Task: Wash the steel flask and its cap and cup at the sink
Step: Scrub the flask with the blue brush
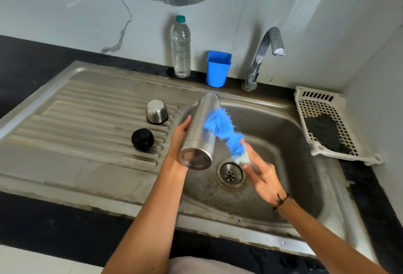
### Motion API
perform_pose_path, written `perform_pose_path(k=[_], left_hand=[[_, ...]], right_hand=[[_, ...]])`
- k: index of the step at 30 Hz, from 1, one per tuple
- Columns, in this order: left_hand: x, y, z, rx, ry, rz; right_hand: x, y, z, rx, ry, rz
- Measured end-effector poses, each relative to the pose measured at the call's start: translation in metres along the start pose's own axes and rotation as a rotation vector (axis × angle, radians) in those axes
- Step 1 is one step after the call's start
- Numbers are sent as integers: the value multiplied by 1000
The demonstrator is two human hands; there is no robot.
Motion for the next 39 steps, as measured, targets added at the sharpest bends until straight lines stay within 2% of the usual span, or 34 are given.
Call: perform_pose_path(k=[4, 6, 11, 14, 17, 21, 23, 28, 30, 33, 36, 39], left_hand=[[-9, 6, -7, 167, 23, -133], [-12, 5, -6, 170, 14, -184], [-12, 4, 0, 116, 71, -119], [-3, -6, 1, 46, 89, -11], [5, -7, -4, 72, 72, 13], [7, -10, -7, 58, 147, 5], [0, -9, -6, 55, 169, -11], [8, -6, -1, 53, 232, 130], [11, -5, 1, 46, 203, 123], [5, -3, 2, 65, 145, 11], [-10, -2, 2, 85, 144, -76], [-17, -5, 2, 77, 169, -66]], right_hand=[[-5, -12, 9, -109, 38, 115], [0, -31, 9, -167, 73, 180], [12, -48, 9, -176, 26, 172], [8, -24, 1, -81, -44, 86], [1, -9, -2, 5, 28, -13], [4, -29, 9, -169, 120, 61], [10, -39, 9, -196, 116, 64], [19, -19, -14, -26, -146, -44], [19, -7, -25, 49, -110, -97], [8, -3, -23, 123, 45, -150], [10, -21, -6, 6, 144, -45], [20, -45, -6, -127, 204, 17]])
Point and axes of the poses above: each hand's wrist, its own y-axis away from the middle knuckle, its own x-axis out of the back of the hand, z = x × y, the point moved 4 cm from there along -y, towards the middle knuckle, and after that the axes turned 11 degrees about -x, right-handed, at the moved point
